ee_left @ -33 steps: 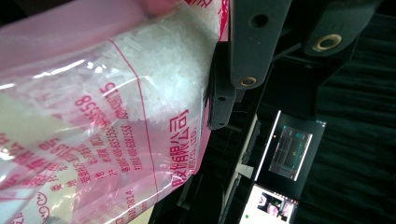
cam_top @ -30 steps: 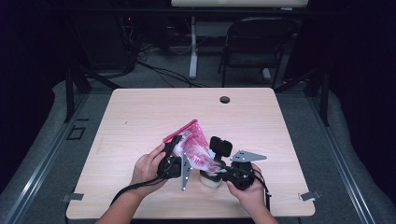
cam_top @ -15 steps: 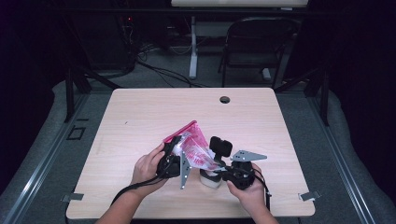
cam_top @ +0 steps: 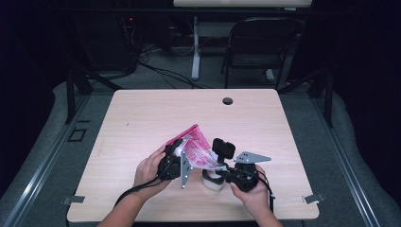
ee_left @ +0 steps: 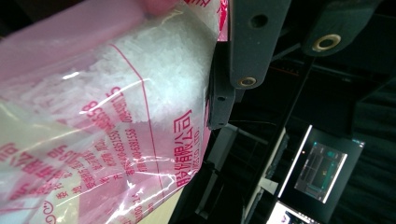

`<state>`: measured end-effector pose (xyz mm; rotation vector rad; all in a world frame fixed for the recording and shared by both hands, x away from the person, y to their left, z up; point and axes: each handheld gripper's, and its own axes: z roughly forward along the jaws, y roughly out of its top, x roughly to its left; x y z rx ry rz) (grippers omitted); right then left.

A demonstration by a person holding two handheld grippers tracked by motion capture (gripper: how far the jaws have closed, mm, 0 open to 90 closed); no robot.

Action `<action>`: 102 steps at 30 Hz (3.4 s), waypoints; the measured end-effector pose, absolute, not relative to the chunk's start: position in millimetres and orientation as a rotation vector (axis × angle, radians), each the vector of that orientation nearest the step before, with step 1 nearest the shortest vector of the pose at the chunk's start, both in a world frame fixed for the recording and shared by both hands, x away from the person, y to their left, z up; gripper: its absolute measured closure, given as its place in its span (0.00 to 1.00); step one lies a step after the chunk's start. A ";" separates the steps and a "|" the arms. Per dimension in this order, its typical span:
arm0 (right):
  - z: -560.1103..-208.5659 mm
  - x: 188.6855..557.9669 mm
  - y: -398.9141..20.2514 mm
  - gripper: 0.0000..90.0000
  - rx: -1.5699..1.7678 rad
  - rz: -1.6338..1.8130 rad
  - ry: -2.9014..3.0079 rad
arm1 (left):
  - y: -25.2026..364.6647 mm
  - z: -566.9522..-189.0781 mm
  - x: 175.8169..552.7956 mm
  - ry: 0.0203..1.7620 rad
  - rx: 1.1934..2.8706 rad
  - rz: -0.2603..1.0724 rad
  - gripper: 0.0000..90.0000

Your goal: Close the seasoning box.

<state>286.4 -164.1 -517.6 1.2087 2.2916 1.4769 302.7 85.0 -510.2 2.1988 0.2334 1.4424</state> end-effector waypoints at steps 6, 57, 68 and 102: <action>-516.8 286.6 -164.8 0.99 1.208 1.485 2.286 | 85.6 -512.6 304.4 0.249 2.205 1.418 0.75; -503.6 290.4 -158.0 1.00 1.150 1.547 2.260 | 102.3 -537.1 318.1 0.471 2.256 1.062 0.76; -504.2 292.2 -156.7 1.00 1.151 1.569 2.252 | 105.0 -543.0 321.3 0.534 2.247 0.951 0.76; -505.2 299.6 -150.5 0.98 1.145 1.596 2.246 | 112.3 -563.1 334.6 0.715 2.210 0.628 0.76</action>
